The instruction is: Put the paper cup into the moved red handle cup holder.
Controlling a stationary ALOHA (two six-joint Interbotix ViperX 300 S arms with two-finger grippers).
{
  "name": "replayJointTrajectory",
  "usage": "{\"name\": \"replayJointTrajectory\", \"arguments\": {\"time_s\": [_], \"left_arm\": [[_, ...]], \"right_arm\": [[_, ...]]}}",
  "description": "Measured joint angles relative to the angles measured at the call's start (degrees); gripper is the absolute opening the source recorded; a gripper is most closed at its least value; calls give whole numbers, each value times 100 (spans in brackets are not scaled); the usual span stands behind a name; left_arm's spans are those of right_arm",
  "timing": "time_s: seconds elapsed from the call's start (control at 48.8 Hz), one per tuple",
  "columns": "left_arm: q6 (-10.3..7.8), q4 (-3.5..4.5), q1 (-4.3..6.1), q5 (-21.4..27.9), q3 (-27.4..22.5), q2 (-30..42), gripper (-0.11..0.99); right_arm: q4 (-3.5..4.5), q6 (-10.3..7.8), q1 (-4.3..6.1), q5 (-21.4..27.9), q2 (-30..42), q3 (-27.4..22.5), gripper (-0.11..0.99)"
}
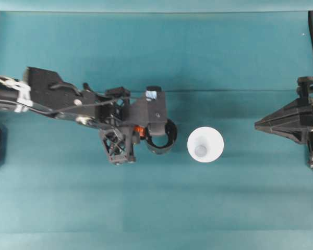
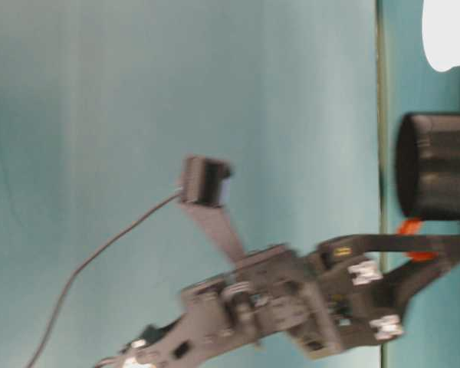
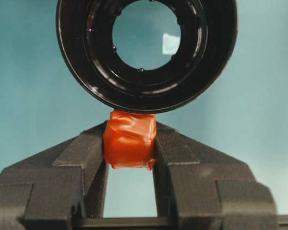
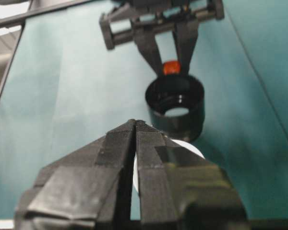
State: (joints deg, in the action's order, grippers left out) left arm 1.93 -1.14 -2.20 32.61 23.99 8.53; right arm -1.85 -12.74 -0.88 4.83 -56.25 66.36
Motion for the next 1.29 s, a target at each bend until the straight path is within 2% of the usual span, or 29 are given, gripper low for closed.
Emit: {"name": "replayJointTrajectory", "arguments": {"time_s": [0.266,0.594,0.963,1.003,1.126,1.188,1.249,1.29], "left_arm": [[18,0,114,-114,53,220,28],[18,0,114,-352,132,229,28],[18,0,114,-352,132,229,29],[35,0,114,-352,141,229,35],[44,0,88,-396,141,255,73],[53,0,79,-422,141,255,88],[53,0,88,-439,141,255,97],[53,0,97,-431,141,246,98]], "right_arm": [[9,0,9,0,-18,0,-9],[0,0,9,0,-18,0,-9],[0,0,9,0,-18,0,-9],[9,0,9,0,-18,0,-9],[9,0,9,0,-18,0,-9],[0,0,9,0,-18,0,-9],[0,0,9,0,-18,0,-9],[9,0,9,0,-18,0,-9]]}}
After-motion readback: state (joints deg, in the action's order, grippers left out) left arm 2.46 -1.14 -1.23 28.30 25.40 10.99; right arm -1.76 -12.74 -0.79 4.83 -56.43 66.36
